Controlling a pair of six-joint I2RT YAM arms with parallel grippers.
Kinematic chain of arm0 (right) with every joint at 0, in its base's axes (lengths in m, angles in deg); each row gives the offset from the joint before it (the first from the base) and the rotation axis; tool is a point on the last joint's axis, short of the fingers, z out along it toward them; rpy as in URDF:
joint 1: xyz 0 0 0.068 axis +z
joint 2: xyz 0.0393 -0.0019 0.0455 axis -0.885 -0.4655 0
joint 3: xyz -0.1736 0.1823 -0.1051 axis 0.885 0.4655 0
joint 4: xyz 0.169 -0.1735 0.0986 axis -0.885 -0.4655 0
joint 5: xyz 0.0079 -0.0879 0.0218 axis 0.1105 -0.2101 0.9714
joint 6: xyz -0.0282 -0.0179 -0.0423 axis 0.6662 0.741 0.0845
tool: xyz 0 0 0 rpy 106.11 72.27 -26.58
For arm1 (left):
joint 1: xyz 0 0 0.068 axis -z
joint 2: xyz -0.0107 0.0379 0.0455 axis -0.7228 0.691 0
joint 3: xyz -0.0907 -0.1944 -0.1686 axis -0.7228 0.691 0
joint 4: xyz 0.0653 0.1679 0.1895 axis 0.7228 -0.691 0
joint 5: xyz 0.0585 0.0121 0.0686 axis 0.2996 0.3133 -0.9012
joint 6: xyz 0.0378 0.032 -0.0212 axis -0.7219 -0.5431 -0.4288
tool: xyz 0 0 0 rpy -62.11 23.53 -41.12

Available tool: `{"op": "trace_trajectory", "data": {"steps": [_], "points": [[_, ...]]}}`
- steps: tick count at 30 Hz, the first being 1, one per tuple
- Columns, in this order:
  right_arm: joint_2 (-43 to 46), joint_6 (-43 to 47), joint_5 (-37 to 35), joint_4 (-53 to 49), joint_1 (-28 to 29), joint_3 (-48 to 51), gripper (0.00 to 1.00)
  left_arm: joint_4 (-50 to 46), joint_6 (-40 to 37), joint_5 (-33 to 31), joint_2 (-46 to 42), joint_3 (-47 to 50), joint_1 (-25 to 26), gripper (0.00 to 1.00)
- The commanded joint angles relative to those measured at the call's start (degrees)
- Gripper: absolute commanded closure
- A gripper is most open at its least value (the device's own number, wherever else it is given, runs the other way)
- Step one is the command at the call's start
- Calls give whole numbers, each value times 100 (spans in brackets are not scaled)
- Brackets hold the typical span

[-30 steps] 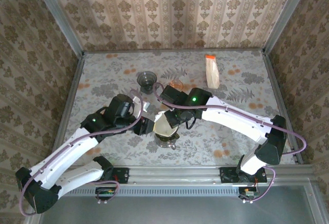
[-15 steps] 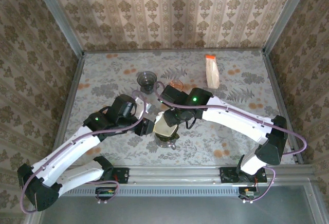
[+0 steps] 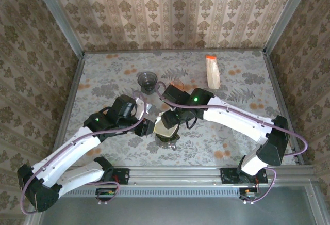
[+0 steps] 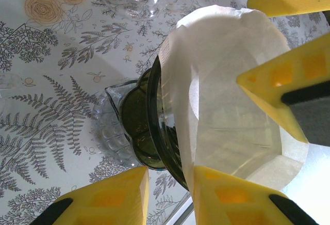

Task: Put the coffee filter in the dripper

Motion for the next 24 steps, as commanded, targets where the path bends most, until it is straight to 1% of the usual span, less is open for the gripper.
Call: {"op": "trace_trajectory", "data": {"steps": [1, 19, 22, 24], "points": [[-142, -5, 249, 181, -143, 107, 34, -4, -109, -80, -41, 84, 26, 71], [-477, -36, 478, 487, -159, 550, 32, 134, -78, -36, 12, 131, 26, 71], [-538, -49, 491, 556, -154, 594, 32, 156, -63, -25, 28, 129, 29, 70], [-576, -49, 483, 590, -154, 621, 32, 158, -52, -28, 30, 138, 29, 67]]}}
